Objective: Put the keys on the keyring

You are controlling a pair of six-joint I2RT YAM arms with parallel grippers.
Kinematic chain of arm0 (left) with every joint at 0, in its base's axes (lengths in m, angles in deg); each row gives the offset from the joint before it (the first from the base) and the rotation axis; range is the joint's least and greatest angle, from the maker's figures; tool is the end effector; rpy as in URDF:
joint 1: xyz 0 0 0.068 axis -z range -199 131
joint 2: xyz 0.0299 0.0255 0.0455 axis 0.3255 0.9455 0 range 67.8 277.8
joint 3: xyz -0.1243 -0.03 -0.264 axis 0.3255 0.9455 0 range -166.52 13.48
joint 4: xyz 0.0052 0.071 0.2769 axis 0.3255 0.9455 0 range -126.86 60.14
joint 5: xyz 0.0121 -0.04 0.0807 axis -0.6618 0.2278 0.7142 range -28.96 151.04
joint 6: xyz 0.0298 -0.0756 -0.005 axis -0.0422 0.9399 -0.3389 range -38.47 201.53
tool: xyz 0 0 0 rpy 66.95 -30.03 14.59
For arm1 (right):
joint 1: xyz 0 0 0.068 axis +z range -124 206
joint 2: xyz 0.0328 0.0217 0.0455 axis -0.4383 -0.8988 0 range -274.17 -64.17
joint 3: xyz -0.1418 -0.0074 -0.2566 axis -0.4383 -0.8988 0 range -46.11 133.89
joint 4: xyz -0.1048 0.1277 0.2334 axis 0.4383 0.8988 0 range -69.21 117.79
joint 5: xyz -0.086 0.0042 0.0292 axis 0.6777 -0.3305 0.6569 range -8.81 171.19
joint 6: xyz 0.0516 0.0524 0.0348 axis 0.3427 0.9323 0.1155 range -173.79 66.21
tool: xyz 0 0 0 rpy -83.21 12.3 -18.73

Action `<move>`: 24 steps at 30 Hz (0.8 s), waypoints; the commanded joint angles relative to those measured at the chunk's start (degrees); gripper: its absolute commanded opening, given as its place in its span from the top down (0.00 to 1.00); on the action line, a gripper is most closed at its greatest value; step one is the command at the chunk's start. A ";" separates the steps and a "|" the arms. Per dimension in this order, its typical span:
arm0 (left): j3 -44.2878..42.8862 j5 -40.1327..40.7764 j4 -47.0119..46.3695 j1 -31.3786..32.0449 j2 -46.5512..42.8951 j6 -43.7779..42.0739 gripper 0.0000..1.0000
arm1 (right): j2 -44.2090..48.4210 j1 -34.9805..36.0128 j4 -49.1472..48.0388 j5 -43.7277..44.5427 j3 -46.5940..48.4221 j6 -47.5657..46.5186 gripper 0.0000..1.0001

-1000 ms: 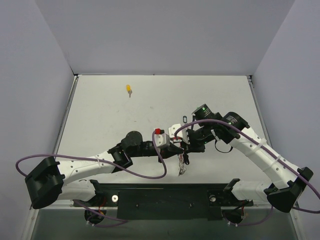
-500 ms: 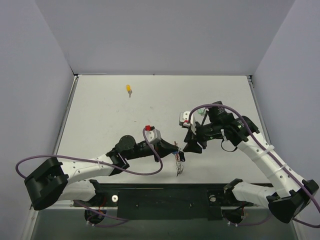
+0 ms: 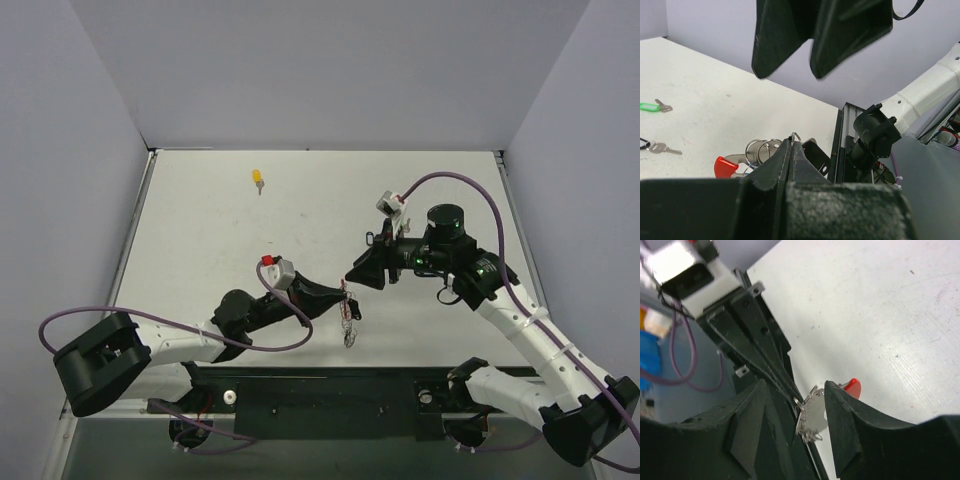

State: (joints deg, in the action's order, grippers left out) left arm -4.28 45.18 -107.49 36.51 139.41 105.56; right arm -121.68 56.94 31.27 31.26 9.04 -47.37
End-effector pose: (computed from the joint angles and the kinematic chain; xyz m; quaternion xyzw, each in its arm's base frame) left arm 0.1393 -0.2369 0.2417 0.2668 0.5385 -0.5718 0.5585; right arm 0.1923 0.1782 0.3761 -0.4077 0.6367 0.4936 0.4299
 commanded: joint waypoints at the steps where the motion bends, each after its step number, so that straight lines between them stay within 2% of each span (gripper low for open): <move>1: 0.88 -0.93 -18.67 -1.45 -0.59 1.72 1.00 | 2.14 -1.67 -14.44 5.27 -2.24 20.30 0.54; 10: 2.29 2.40 -20.42 -2.77 -1.13 4.97 1.00 | 5.92 -2.11 -15.49 6.25 -9.53 26.19 0.58; 15: 2.20 6.62 -15.08 -2.77 -2.79 3.31 1.00 | 6.63 -0.88 -11.38 8.44 -11.39 19.63 0.59; 20: 1.15 9.17 -9.88 -2.77 -5.08 0.58 1.00 | 6.54 1.75 -4.34 11.95 -11.30 11.26 0.53; 24: 0.53 9.79 -8.38 -2.77 -5.61 -0.21 1.00 | 5.93 3.16 -2.75 12.93 -11.56 7.83 0.54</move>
State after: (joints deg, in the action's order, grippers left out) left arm -1.39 52.57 -108.78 34.04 135.54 106.92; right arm -116.04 58.73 26.26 42.21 -2.43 -33.56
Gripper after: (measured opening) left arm 0.018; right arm 0.465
